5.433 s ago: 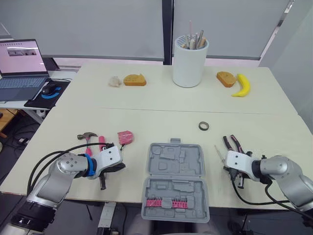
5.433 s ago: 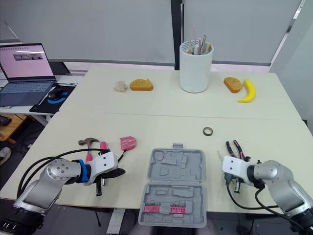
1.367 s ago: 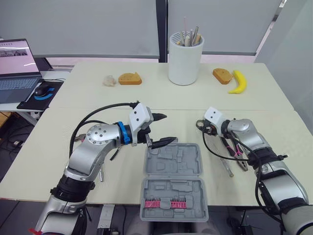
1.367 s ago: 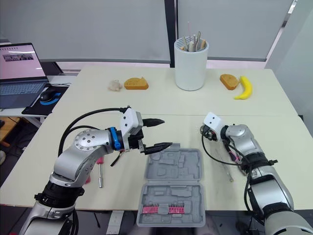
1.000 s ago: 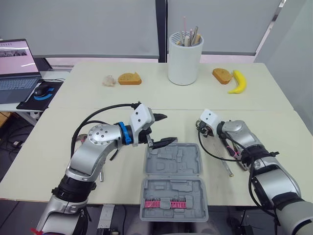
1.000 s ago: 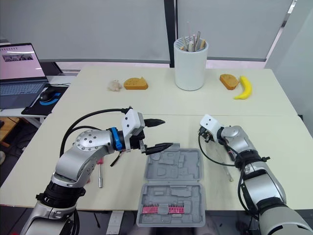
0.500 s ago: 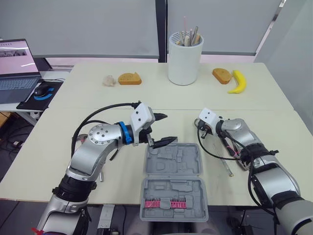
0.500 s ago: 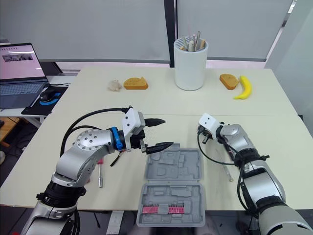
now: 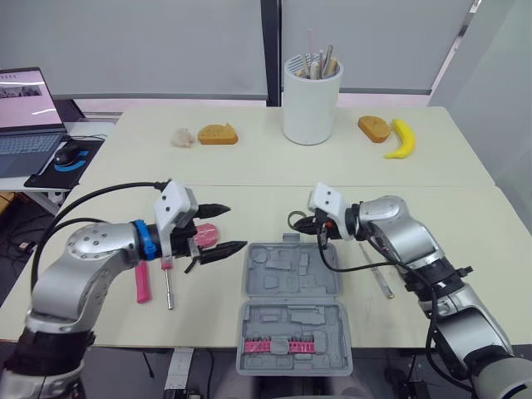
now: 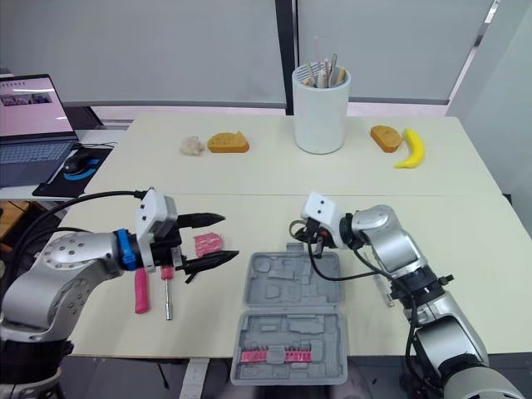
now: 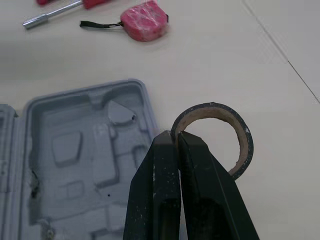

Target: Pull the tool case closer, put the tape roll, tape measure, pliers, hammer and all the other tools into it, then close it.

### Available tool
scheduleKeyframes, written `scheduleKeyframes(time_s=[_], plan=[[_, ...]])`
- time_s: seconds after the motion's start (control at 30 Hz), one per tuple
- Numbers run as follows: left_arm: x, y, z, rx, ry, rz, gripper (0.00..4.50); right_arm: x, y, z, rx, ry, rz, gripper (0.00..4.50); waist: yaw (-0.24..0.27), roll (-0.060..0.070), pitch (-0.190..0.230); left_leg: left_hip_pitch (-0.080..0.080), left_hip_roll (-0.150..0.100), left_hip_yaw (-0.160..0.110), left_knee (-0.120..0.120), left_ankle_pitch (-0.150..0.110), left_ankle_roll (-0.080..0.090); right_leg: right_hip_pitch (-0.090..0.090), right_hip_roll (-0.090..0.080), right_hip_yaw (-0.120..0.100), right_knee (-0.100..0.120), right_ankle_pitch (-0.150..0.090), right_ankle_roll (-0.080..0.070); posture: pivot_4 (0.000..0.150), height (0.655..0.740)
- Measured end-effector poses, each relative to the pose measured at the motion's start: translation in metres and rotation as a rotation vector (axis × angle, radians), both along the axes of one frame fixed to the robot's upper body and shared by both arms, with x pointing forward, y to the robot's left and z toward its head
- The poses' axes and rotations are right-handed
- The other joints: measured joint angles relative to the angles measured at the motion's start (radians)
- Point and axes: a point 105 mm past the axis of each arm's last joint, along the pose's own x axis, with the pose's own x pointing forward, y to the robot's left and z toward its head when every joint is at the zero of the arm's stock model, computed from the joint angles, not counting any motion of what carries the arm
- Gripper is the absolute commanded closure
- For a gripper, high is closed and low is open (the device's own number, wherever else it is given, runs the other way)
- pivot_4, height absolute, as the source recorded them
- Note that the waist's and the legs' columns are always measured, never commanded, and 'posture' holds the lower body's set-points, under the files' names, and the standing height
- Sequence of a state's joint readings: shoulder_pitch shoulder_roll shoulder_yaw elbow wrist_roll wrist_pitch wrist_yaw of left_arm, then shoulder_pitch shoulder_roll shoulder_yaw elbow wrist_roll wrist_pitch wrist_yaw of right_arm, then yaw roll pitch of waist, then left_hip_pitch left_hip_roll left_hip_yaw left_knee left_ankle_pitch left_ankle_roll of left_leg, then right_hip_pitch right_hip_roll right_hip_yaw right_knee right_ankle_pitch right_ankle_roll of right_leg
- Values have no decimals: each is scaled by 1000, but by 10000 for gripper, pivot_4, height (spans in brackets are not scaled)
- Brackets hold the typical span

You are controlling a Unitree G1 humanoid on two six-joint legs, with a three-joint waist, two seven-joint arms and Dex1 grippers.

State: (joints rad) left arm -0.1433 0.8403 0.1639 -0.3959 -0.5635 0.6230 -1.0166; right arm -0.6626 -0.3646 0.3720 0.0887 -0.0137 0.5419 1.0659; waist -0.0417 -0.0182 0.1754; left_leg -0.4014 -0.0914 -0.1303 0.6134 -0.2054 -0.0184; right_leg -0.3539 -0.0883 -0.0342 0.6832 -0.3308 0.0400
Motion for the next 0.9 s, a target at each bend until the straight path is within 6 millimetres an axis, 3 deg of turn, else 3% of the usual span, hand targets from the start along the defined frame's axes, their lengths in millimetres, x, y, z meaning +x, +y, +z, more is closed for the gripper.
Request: scheduleKeyframes(time_s=[0.2,0.47,0.9], plan=[[-20,18,-11,41,72,52,0,-14,31,-17,24,53,49,44898,9,0,0,0,0,0,0,0,0,-1,0,0,0,0,0,1500,7400],[-33,20,-15,45,111,55,0,-20,57,-40,28,106,60,44898,10,0,0,0,0,0,-1,0,0,-5,0,0,0,1,-1,1500,7400],[-34,26,-13,71,111,63,0,-15,59,-54,-10,68,33,44898,10,0,0,1,0,0,-1,0,0,-5,0,0,0,1,-1,1500,7400]])
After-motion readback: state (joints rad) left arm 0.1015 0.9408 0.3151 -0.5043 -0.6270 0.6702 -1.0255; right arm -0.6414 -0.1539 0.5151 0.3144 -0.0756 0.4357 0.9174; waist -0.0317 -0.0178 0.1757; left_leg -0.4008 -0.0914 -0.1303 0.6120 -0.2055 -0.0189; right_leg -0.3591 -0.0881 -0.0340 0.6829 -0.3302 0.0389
